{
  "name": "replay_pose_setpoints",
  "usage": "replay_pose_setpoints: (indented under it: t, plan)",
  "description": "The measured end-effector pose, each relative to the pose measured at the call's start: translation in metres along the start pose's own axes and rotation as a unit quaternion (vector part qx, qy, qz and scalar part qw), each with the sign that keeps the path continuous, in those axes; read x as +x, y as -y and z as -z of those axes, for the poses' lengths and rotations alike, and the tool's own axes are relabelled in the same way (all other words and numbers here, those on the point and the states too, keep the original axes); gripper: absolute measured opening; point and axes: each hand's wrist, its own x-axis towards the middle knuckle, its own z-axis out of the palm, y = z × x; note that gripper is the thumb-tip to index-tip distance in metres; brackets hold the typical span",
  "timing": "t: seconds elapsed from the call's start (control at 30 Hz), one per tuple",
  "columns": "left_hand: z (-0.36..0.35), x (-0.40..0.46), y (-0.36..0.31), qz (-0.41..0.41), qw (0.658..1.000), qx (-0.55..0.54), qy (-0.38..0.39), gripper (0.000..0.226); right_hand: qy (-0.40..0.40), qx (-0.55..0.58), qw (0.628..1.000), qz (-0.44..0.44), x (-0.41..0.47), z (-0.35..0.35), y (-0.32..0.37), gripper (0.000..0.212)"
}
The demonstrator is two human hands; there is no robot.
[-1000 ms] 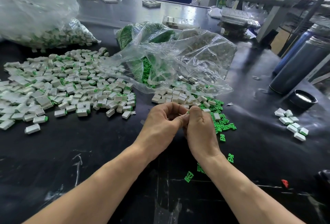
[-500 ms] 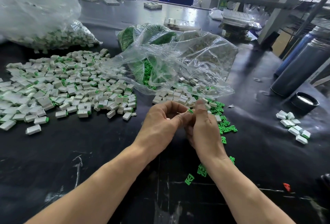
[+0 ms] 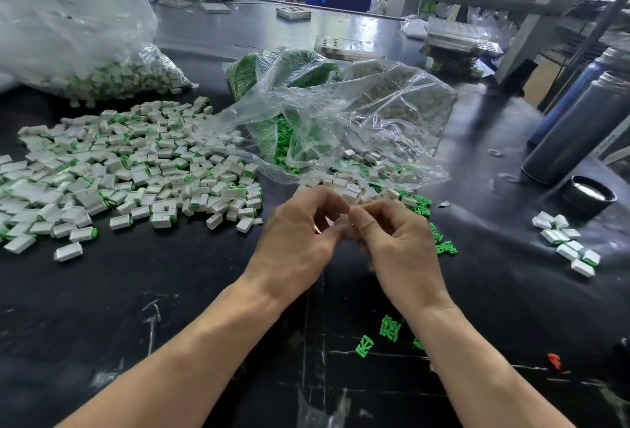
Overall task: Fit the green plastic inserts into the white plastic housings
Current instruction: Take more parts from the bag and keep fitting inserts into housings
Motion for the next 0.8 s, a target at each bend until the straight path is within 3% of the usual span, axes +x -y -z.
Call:
replay_pose_setpoints:
  t: [0.2, 0.4, 0.63, 0.8]
  plan:
    - [0.006, 0.001, -0.001, -0.032, 0.986, 0.160, -0.022, 0.014, -0.004, -0.041, 0.999, -0.017, 0.001, 0.000, -0.007, 0.022]
    - [0.041, 0.017, 0.012, 0.011, 0.920, 0.375, -0.111, 0.021, 0.018, -0.072, 0.996, -0.050, 0.002, 0.000, -0.010, 0.032]
    - [0.058, 0.030, 0.024, 0.071, 0.866, 0.468, -0.162, 0.016, 0.037, -0.092, 0.994, -0.053, 0.001, 0.000, -0.010, 0.039]
    - [0.060, 0.033, 0.031, 0.079, 0.858, 0.481, -0.163, 0.024, 0.028, -0.100, 0.993, -0.056, 0.002, 0.005, -0.009, 0.038]
